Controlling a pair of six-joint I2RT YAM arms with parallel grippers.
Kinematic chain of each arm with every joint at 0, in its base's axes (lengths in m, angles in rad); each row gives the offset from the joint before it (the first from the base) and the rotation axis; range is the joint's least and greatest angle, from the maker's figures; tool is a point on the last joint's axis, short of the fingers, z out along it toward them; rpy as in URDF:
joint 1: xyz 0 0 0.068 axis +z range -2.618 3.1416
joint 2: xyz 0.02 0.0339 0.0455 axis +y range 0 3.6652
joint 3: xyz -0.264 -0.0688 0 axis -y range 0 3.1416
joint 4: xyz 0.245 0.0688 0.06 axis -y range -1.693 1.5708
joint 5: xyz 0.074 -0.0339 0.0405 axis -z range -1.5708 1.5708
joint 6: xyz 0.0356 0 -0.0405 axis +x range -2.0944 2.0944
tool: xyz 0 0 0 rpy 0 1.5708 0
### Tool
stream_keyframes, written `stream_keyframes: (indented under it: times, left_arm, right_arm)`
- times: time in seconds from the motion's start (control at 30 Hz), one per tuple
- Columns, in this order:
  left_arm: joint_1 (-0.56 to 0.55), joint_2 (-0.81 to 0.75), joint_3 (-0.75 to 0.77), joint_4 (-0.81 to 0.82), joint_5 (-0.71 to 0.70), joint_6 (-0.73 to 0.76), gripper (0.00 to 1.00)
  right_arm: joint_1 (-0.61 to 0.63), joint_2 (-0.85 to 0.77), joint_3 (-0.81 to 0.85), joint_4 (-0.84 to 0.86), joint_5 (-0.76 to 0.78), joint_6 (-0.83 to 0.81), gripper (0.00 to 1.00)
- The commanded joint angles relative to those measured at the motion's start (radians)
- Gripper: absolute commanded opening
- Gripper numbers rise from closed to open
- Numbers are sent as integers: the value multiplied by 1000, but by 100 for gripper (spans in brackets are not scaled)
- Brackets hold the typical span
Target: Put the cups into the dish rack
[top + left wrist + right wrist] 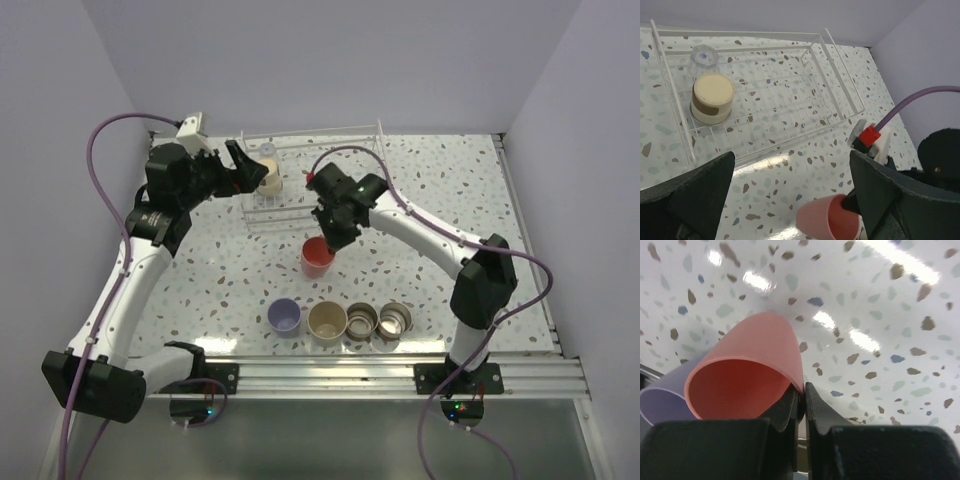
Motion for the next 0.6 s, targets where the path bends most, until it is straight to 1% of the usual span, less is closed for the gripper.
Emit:
stream_keyframes:
  times: [0.0,0.03,0.07,0.17,0.2,0.23,0.27,0.3,0.33,0.37,0.4,0.43,0.47,0.5,0.53,0.57]
  left_arm:
    - [-4,29,78,2,-24,-22,100]
    - [-4,35,86,-22,-43,-30,100]
    - [-4,37,94,-29,-71,-28,100]
    - [-4,19,80,-16,-106,-17,100]
    - [-3,12,75,-3,-105,-13,100]
    - [-3,5,63,11,-98,-11,100]
    - [-4,-17,54,31,-76,-14,100]
    - [-4,-27,48,65,-71,-28,100]
    - [-4,-37,45,76,-66,-34,100]
    - [-3,-41,55,80,-51,-39,100]
    - [-3,-38,72,71,-19,-39,100]
    - [-3,-32,118,62,6,-39,100]
    - [-3,-14,147,48,48,-39,100]
    - [6,-5,172,36,82,-45,100]
    - [16,0,202,46,121,-65,100]
    - [31,2,203,75,227,-100,100]
  right_arm:
    - [-128,-48,128,-43,-25,-32,0]
    - [-173,-52,183,-49,-51,-29,0]
    - [-191,-63,211,-51,-63,-23,0]
    - [-256,-78,314,-33,-138,14,0]
    - [-273,-86,344,-1,-173,49,0]
    - [-305,-95,346,31,-271,74,0]
    - [-323,-109,334,76,-321,105,0]
    - [-339,-149,312,204,-388,143,0]
    - [-371,-170,250,278,-442,240,0]
    - [-385,-187,217,353,-545,299,0]
    - [-398,-209,155,510,-595,359,0]
    - [-420,-212,127,586,-637,484,0]
    - [-428,-215,104,658,-707,544,0]
    - [-438,-210,72,788,-733,648,0]
    - [-440,-207,61,844,-758,693,0]
    - [-443,-203,48,899,-775,735,0]
